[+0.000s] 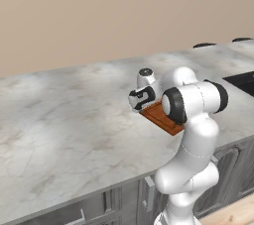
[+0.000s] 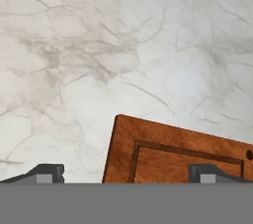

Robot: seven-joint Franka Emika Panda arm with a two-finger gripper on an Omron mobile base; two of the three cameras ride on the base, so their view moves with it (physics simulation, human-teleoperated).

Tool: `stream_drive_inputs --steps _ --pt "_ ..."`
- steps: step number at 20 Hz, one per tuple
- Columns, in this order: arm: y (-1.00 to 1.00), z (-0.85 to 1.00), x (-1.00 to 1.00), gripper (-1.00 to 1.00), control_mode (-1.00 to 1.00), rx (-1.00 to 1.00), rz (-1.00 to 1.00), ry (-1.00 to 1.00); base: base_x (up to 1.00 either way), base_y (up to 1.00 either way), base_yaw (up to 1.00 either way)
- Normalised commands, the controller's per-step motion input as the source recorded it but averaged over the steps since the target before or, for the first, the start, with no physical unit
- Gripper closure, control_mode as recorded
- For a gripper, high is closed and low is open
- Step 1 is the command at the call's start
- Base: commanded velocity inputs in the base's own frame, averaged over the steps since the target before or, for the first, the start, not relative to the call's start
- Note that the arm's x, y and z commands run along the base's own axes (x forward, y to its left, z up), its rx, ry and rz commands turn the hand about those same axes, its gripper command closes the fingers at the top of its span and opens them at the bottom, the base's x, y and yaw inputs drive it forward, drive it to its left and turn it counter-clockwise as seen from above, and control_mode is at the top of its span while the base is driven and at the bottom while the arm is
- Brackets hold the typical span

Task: Move the cutting board and knife to the sink. Then move spray from the cabinet to the counter.

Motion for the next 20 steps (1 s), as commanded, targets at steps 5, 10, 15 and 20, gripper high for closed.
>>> stream_drive_inputs --steps 5,10,15,20 --pt "-0.02 -0.26 0.41 -1.00 -1.00 0.00 0.00 0.00 0.00 0.00 0.00" --pt "0.00 -0.14 0.52 -1.00 -1.00 0.00 0.00 0.00 0.00 0.00 0.00" --pt "0.00 -0.25 0.39 -1.00 -1.00 -0.01 0.00 0.00 0.00 0.00 0.00" --pt "0.00 -0.29 0.33 -1.00 -1.00 -0.01 0.00 0.00 0.00 0.00 0.00"
